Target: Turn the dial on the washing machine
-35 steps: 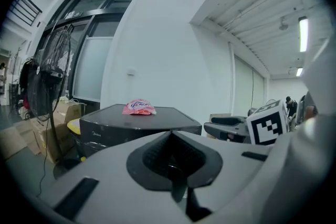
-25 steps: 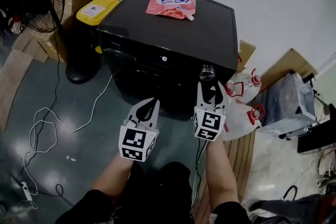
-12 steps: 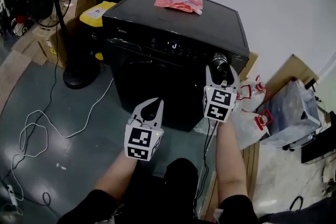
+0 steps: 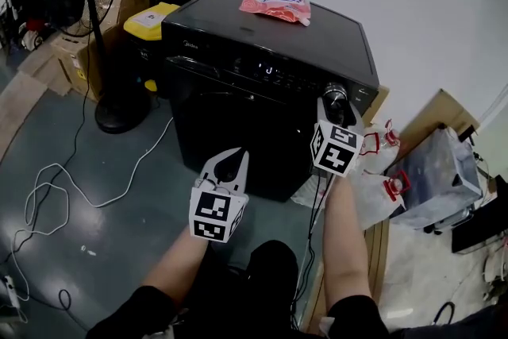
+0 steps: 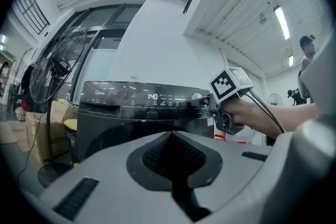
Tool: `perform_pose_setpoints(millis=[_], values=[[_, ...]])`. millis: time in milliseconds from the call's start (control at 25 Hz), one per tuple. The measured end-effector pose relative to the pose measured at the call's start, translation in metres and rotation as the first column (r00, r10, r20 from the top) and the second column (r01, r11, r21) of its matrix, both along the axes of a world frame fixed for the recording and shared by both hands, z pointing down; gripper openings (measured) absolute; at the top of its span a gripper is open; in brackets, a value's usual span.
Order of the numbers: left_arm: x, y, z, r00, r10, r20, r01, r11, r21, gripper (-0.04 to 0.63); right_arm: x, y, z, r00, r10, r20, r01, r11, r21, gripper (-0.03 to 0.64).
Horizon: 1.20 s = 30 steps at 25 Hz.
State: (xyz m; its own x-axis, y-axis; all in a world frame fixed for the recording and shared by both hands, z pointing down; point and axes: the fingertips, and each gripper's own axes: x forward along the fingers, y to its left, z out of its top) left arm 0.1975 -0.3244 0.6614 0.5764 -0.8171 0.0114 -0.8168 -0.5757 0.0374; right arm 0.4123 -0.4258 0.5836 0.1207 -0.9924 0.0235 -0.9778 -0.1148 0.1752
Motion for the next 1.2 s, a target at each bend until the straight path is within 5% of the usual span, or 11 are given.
perform_pose_setpoints(millis=[360, 720, 1000, 1200], values=[[-0.017, 0.009, -0.002, 1.000, -0.022, 0.017, 0.022, 1.000, 0.000, 0.006, 0.005, 0.001, -0.003, 0.941, 0.017, 0.339, -0.018, 1.000, -0.002, 0.275], [-0.025, 0.021, -0.010, 0.999, -0.024, 0.027, 0.024, 0.999, 0.027, 0.006, 0.006, 0.003, -0.002, 0.863, 0.022, 0.504, -0.013, 1.000, -0.022, 0.273], [-0.025, 0.023, -0.003, 0.999, -0.016, 0.028, 0.016, 1.000, 0.013, 0.006, 0.007, 0.002, -0.002, 0.746, -0.012, 0.665, 0.024, 1.000, -0.009, 0.273], [-0.026, 0.025, -0.002, 0.999, -0.012, 0.033, 0.011, 1.000, 0.018, 0.006, 0.008, 0.001, 0.000, 0.564, -0.056, 0.824, 0.070, 0.997, 0.020, 0.273]])
